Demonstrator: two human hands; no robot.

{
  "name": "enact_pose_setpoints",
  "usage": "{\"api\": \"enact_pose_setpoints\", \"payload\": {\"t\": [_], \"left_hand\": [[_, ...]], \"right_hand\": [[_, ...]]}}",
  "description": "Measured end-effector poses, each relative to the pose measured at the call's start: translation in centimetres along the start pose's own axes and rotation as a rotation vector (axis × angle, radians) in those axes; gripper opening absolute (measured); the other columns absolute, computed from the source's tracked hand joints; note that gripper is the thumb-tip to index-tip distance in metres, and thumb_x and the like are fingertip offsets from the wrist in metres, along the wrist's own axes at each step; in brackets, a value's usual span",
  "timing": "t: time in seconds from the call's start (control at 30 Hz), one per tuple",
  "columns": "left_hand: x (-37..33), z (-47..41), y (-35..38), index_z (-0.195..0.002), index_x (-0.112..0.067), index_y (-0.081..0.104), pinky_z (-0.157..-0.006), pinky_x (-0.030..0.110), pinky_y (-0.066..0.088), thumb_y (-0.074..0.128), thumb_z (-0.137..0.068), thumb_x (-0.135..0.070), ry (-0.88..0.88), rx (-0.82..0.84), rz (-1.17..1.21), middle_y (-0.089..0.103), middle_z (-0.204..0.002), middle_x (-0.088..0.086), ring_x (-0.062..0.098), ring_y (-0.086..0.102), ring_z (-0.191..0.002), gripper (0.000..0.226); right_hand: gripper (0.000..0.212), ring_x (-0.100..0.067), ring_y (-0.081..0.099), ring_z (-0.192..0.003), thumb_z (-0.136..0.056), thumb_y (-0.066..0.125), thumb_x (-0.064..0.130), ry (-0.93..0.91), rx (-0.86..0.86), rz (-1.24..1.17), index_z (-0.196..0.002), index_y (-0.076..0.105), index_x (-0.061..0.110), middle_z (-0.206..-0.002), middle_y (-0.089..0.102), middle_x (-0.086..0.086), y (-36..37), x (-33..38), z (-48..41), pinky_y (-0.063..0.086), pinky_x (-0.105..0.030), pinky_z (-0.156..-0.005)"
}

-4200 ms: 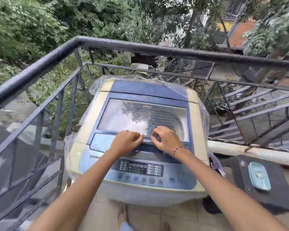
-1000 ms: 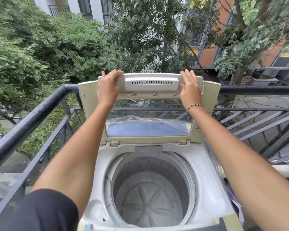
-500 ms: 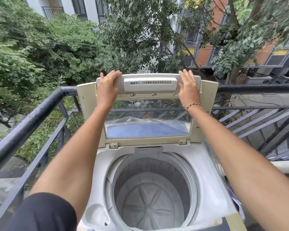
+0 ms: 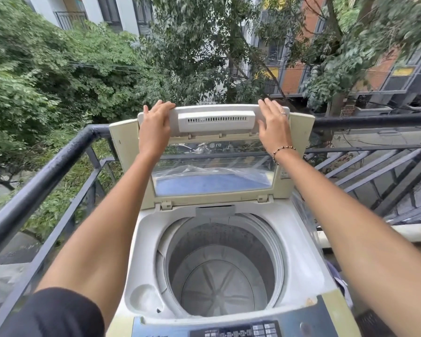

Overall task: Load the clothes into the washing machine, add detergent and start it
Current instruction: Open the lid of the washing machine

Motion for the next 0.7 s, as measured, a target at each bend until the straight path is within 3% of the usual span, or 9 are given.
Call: {"api": "enact_pose_setpoints", "payload": {"t": [0.43,0.7], "left_hand": [[-0.2,1.4,0.3,-0.138,-0.011,0.047,-0.119,0.033,0.002,0.039,-0.101,-0.021,-0.009,-0.01,0.002,0.042,-0.148,0.001,0.016,0.026,-0.144,0.039],[-2.5,4.4,-0.4,-0.145,-0.012,0.036,-0.12,0.03,0.003,0.037,-0.099,-0.012,-0.015,-0.114,0.107,0.03,-0.154,-0.004,0.013,0.017,-0.146,0.046]], "right_hand": [[0.056,-0.026,0.021,-0.143,-0.093,0.045,0.0,-0.014,0.046,0.036,-0.146,0.029,0.008,-0.152,0.03,-0.011,-1.3,0.5,1.5,0.013,-0.033,-0.118],[0.056,-0.024,0.019,-0.144,-0.093,0.043,0.002,-0.031,0.029,0.053,-0.147,0.026,0.005,-0.154,0.026,-0.011,-2.2,0.4,3.4,0.006,-0.022,-0.113]]}}
Point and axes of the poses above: each hand's wrist, its own z-axis away from the middle knuckle, its own y-axis out of the palm, x = y × z, the point moved 8 cm from there along -z, towards the middle knuckle
